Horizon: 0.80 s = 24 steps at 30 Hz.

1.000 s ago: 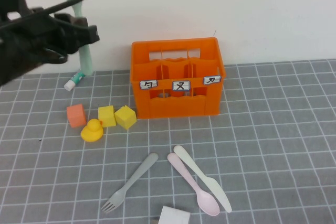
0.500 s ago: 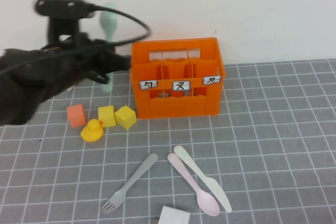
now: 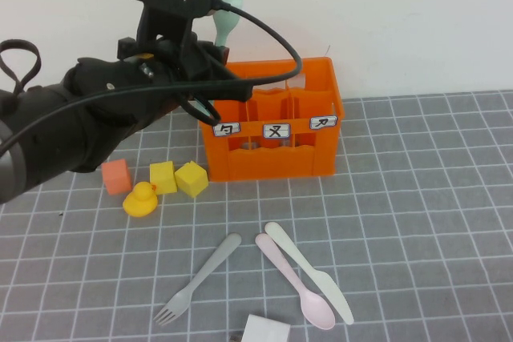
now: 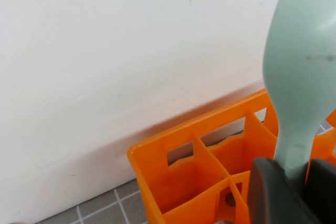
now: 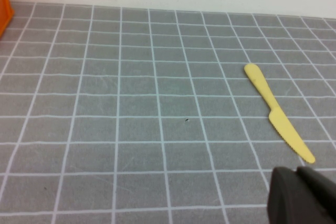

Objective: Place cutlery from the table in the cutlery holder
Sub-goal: Place the spoon on the box

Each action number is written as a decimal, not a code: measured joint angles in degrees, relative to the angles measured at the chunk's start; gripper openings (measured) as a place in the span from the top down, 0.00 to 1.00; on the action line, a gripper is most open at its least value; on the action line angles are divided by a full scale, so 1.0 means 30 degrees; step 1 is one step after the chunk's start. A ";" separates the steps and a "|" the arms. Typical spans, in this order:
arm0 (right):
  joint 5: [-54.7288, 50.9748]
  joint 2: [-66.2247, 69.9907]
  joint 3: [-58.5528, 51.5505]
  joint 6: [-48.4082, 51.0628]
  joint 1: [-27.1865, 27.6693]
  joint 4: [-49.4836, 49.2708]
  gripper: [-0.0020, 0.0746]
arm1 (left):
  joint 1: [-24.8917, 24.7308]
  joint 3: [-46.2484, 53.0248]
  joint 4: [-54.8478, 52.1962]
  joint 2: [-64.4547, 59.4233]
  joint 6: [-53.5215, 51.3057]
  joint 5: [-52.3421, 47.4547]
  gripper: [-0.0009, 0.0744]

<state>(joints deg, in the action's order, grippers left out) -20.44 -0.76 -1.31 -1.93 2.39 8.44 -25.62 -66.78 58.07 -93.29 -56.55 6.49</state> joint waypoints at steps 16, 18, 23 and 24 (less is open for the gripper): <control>0.0000 0.0000 0.0000 0.0000 0.0000 0.0014 0.98 | 0.0000 -0.0015 -0.0366 -0.0290 0.0367 0.0815 0.86; 0.0000 0.0000 0.0000 0.0000 0.0000 0.0014 0.98 | 0.0000 -0.0015 -0.0366 -0.0290 0.0452 0.0769 0.86; 0.0000 0.0000 0.0000 0.0000 0.0000 0.0014 0.98 | 0.0000 -0.0015 -0.0366 -0.0290 0.0539 0.0756 0.86; 0.0000 0.0000 0.0000 0.0000 0.0000 0.0014 0.98 | 0.0000 -0.0015 -0.0366 -0.0290 0.0539 0.0724 0.86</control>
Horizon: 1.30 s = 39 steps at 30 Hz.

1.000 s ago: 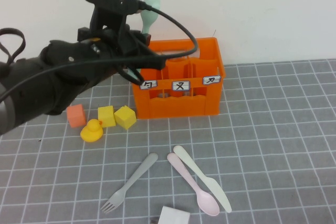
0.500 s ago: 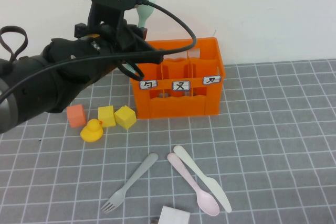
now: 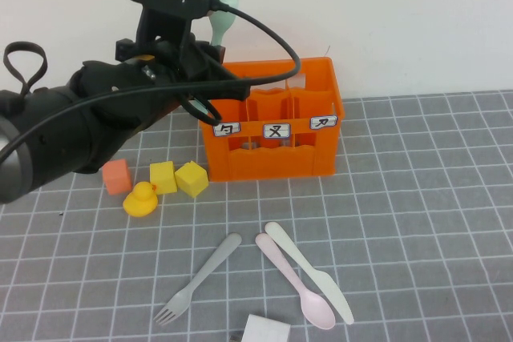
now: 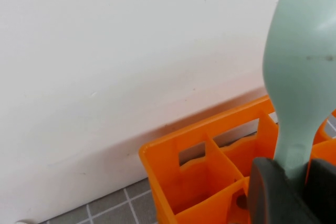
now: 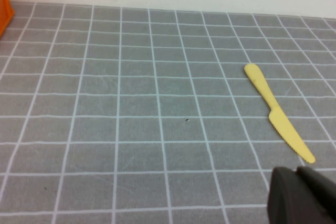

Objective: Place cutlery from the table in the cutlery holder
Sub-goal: Place the spoon on the box

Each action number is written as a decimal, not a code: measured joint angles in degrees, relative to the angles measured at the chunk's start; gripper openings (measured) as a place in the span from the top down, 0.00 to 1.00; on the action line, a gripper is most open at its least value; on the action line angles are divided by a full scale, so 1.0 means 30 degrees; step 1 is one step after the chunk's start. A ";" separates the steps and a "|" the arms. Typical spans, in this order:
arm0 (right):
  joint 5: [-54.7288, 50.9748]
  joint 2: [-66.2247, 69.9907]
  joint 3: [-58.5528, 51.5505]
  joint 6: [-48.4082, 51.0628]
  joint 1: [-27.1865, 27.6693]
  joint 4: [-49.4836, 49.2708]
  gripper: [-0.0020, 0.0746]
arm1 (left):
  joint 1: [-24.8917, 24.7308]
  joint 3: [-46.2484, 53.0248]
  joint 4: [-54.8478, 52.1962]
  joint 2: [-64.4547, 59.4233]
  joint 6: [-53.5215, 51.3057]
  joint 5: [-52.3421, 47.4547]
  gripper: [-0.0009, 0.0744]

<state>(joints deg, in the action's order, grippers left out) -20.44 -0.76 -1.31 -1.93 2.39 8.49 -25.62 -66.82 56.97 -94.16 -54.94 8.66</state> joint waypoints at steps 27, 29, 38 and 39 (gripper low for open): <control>0.0000 0.0000 0.0000 0.0000 0.0000 0.0000 0.98 | 0.0708 -0.0120 1.4055 0.0000 -1.5467 -0.2596 0.86; 0.0000 0.0000 0.0000 0.0000 0.0000 0.0000 0.98 | 0.0708 -0.0181 1.4055 0.0000 -1.5430 -0.2640 0.86; 0.0000 0.0000 0.0000 0.0000 0.0000 0.0000 0.98 | 0.0708 -0.0224 1.4055 -0.0053 -1.4943 -0.5566 0.86; 0.0000 0.0000 0.0000 0.0000 0.0000 0.0000 0.98 | 0.0708 -0.0259 1.4055 -0.0046 -1.4943 -0.5674 0.86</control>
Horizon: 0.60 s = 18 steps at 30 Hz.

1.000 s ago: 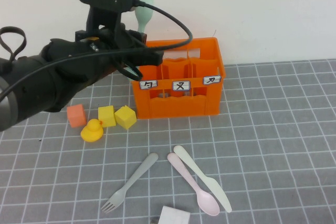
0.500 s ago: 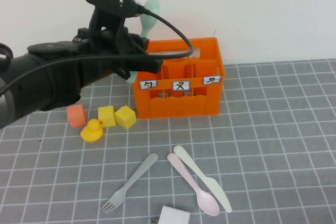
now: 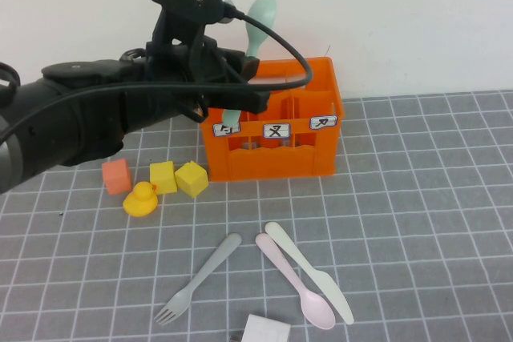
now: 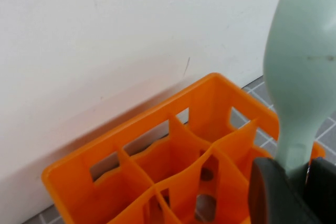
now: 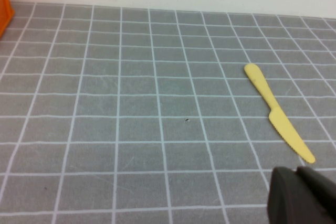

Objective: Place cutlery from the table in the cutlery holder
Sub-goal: Place the spoon on the box

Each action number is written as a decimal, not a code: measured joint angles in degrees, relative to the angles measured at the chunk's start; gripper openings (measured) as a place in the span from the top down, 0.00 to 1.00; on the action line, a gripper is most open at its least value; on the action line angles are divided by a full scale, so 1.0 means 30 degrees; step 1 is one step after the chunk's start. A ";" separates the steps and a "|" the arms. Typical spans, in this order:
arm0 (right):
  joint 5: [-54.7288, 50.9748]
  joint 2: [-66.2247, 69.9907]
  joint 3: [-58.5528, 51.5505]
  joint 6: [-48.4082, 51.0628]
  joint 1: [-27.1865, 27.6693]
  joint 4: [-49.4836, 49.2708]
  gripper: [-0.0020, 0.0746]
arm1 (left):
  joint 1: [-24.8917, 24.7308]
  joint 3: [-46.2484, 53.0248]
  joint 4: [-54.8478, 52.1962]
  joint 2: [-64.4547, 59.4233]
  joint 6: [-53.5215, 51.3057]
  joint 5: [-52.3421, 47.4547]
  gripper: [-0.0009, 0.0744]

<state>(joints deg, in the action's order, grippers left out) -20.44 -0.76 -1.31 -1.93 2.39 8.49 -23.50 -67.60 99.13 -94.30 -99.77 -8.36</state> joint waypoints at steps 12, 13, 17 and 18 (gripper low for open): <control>0.0000 0.0000 0.0000 0.0000 0.0000 0.0000 0.98 | 0.0000 -0.0097 -0.0121 0.0000 -0.0071 -0.2274 0.86; 0.0000 0.0000 0.0000 0.0000 0.0000 0.0000 0.98 | 0.0000 -0.0097 -0.0153 0.0000 -0.0071 -0.2467 0.86; 0.0000 0.0000 0.0000 0.0000 0.0000 0.0000 0.98 | 0.0000 -0.0097 -0.0189 0.0000 -0.0607 -0.2594 0.86; 0.0000 0.0000 0.0000 0.0000 0.0000 0.0000 0.98 | 0.0000 -0.0097 -0.0189 0.0000 -0.0757 -0.2554 0.86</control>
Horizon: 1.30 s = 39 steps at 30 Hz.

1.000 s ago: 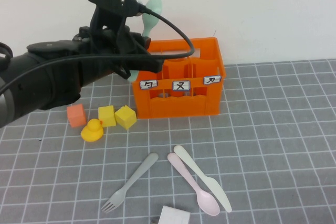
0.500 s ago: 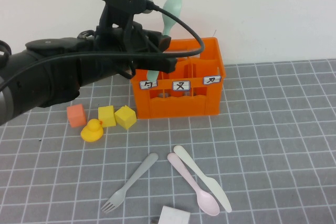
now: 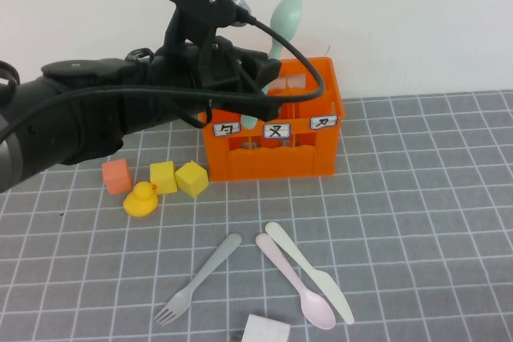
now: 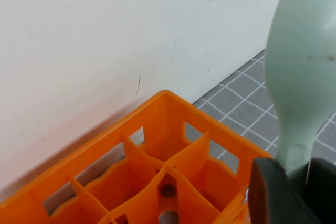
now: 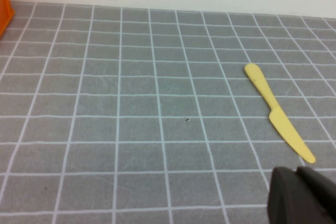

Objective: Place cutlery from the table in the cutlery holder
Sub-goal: Place the spoon on the box

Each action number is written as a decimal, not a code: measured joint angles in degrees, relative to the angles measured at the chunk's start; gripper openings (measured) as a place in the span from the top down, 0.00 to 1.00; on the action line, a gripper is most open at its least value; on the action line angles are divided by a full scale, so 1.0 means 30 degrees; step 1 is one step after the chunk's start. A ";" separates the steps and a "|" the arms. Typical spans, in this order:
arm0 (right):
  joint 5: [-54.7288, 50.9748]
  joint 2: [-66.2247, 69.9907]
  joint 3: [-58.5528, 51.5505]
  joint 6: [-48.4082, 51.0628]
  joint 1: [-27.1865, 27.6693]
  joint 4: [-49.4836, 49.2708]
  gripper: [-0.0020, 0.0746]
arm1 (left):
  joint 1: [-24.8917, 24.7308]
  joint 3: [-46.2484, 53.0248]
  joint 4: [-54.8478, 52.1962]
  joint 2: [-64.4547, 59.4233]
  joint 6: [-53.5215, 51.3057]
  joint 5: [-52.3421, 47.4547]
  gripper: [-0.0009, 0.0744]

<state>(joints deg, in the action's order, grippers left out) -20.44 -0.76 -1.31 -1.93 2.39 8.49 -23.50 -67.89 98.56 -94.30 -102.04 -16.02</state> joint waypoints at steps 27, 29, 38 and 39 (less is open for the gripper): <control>0.0000 0.0000 0.0000 0.0000 0.0000 0.0000 0.98 | -0.1195 -0.0014 -2.8502 -0.0018 2.9366 0.4940 0.86; 0.0000 0.0000 0.0000 0.0000 0.0000 0.0000 0.98 | -0.0930 -0.0014 -3.2381 -0.0018 3.4458 0.5960 0.86; 0.0000 0.0000 0.0000 0.0000 0.0000 0.0000 0.98 | 0.1922 -0.0014 -4.3485 -0.1203 4.9407 1.3642 0.86; 0.0000 0.0000 0.0000 0.0000 0.0000 0.0000 0.98 | 0.2008 -0.0014 -4.3958 -0.1429 4.9620 1.4039 0.86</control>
<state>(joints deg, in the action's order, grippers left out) -20.44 -0.76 -1.31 -1.93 2.39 8.49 -17.48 -67.93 -33.31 -98.58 46.82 26.10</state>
